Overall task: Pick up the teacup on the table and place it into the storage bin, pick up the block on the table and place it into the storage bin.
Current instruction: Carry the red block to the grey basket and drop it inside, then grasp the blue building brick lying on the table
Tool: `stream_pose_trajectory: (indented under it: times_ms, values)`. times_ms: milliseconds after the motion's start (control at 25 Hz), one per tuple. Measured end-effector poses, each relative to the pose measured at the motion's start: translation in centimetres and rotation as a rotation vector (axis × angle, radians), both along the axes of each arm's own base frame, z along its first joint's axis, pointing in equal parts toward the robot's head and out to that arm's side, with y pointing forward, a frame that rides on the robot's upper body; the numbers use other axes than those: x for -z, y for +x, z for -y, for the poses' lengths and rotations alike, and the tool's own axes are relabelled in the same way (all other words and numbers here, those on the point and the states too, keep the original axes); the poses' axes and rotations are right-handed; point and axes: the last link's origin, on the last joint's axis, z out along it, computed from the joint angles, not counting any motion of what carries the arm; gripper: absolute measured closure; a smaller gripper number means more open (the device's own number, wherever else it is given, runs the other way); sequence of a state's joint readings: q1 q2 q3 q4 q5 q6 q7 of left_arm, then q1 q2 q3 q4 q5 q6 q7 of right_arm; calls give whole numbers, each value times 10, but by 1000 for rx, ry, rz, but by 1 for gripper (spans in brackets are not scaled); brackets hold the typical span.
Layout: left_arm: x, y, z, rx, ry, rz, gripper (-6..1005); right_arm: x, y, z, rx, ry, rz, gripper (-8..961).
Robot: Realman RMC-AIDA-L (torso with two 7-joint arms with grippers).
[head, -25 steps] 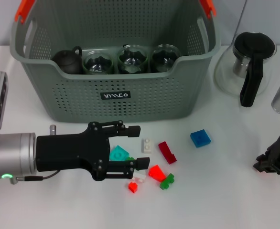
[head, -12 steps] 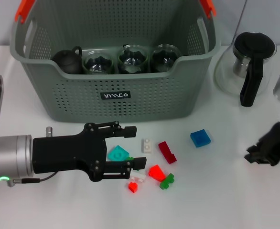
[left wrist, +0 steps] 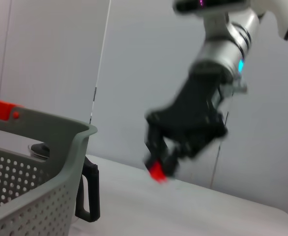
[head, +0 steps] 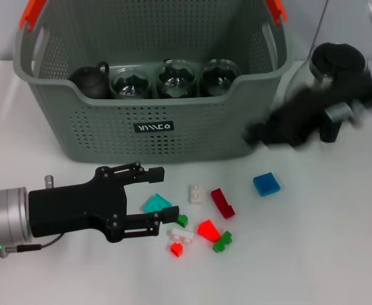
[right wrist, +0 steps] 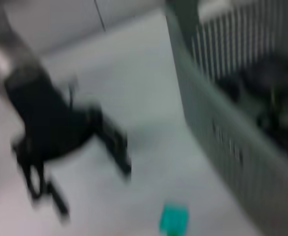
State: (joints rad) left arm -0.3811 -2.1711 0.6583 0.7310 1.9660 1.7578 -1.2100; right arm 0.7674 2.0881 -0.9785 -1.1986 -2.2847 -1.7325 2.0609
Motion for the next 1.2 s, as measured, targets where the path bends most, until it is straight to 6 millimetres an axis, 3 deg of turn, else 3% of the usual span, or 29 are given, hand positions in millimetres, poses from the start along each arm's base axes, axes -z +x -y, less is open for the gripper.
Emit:
stream_pose_trajectory:
  times_ms: [80, 120, 280, 480, 640, 680, 920, 1040, 1200]
  values:
    - [1, -1, 1, 1, 1, 1, 231, 7, -37, -19, -46, 24, -76, 795]
    - [1, -1, 1, 1, 2, 0, 231, 7, -37, -19, -46, 24, -76, 795]
    - [1, -1, 0, 2, 3, -2, 231, 18, -77, -52, -51, 104, -131, 797]
    - [1, -1, 0, 1, 3, -2, 231, 26, -85, -83, 4, 210, -97, 792]
    - [1, -1, 0, 0, 3, -2, 231, 32, -80, -94, 10, 280, -60, 778]
    - [1, -1, 0, -1, 3, -2, 231, 33, -78, -94, 9, 286, -53, 736]
    - [1, 0, 1, 1, -9, 6, 231, 26, -74, -83, -27, 269, -79, 484]
    - [1, 0, 3, 6, -18, 1, 231, 12, -64, -57, -51, 184, -131, 357]
    - [1, -4, 4, 2, -31, -20, 231, -6, -39, -9, -62, -6, -112, 228]
